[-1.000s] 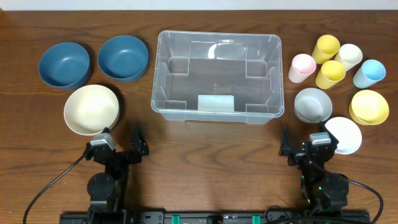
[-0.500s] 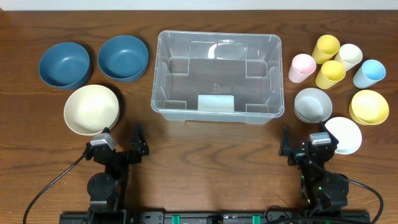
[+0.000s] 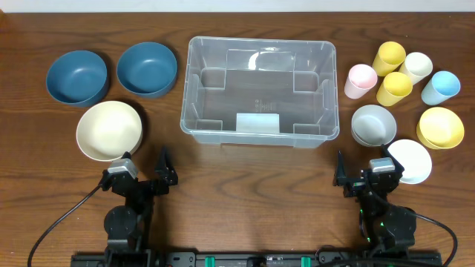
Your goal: Pack container
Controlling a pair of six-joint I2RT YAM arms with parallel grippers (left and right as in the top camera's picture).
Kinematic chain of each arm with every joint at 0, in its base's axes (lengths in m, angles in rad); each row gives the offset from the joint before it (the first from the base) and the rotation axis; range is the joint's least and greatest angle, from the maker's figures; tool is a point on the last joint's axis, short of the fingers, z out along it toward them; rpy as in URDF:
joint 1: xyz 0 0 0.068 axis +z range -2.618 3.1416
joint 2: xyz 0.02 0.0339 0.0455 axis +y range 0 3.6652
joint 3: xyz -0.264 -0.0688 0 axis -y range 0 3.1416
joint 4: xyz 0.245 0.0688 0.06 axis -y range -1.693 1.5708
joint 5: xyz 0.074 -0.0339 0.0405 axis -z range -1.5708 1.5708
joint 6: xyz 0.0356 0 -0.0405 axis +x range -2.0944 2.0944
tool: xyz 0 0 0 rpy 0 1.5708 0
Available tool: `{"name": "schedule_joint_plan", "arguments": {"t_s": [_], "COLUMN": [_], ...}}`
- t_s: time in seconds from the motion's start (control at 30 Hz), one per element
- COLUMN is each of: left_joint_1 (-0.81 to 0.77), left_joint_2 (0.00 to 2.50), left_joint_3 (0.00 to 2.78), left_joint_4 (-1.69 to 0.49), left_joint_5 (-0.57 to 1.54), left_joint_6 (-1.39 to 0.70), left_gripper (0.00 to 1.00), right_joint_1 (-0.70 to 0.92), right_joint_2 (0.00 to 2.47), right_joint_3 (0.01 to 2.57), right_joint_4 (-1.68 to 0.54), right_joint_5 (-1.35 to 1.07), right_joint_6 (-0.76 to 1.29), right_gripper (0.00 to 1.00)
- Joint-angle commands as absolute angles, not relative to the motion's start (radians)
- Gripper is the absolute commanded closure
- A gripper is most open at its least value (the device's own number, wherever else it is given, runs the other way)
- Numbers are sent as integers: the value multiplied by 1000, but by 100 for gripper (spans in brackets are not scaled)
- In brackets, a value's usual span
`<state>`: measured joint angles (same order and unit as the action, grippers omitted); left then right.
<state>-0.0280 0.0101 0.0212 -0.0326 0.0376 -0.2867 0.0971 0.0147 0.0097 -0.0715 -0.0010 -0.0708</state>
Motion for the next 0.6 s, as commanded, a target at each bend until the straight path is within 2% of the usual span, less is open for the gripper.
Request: {"name": "schedule_joint_plan", "arguments": {"t_s": [0.0,0.57], "left_joint_1": [-30,-30], "left_joint_2": [4,4], "left_joint_3": [4,4], "left_joint_4": [-72,-72], "left_joint_5": [8,8], "left_joint_6": [-270,-270], "left_gripper": [2,2], "right_joint_1": [93,92], "right_joint_2": [7,7], "right_joint_3": [5,6], "right_joint_4": [-74,-60], "right_joint_5": [-4,52], "right_joint_6": [-83,-81], "right_gripper": [1,1]}}
